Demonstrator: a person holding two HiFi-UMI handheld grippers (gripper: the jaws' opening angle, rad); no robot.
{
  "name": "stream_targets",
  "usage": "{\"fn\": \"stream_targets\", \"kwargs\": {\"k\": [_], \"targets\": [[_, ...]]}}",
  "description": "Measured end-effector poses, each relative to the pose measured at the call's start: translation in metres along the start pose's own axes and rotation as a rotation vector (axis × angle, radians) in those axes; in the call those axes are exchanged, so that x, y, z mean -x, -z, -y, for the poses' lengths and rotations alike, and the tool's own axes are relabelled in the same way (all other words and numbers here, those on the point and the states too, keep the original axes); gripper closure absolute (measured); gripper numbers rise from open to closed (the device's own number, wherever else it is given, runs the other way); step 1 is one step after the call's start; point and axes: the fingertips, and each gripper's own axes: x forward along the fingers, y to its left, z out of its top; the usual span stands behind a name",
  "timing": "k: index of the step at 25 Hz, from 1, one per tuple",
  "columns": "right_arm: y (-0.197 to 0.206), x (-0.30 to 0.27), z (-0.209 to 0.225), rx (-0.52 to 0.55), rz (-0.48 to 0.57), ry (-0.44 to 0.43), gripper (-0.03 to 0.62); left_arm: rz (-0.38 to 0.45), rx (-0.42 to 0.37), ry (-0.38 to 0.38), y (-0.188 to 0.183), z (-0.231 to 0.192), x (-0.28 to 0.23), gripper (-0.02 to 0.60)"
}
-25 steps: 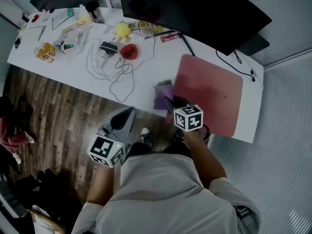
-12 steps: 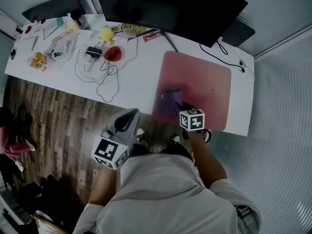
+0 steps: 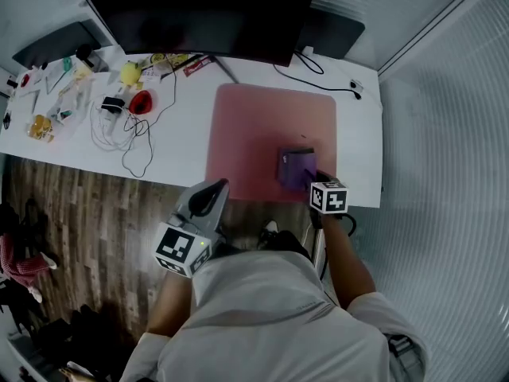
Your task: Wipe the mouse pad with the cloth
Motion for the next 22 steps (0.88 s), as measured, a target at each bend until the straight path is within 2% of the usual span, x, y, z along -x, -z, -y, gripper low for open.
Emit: {"fn": "stream_targets", "kwargs": {"k": [4,9,13,15,18,22], "targets": [[0.012,0.030,0.062,-0.032,0.013,0.077,0.540,0.002,-0.016,0.049,-0.001,0.037,-0.028,0.580],[0.029,0.074,0.127,-0.127,0.049,0.171,0.540,0.008,-0.033,0.101,-0.002,0.075,-0.051,0.578],[0.038,0.103,0.157,-0.199,0.096,0.220,0.540,0.003,-0.033,0.119,0.002,0.089,-0.056,0.580],[0.031,0.115,0.153,-0.215,0.147,0.205,0.540,0.002,-0.015,0.115,0.005,0.089,-0.056,0.580],[-0.002,0.129,0.123,-0.201,0.237,0.140,0.540,0.007,0.005,0.096,0.005,0.081,-0.050,0.580],[-0.050,0.127,0.051,-0.174,0.301,-0.023,0.540,0.018,0.020,0.056,-0.001,0.064,-0.032,0.580]]}}
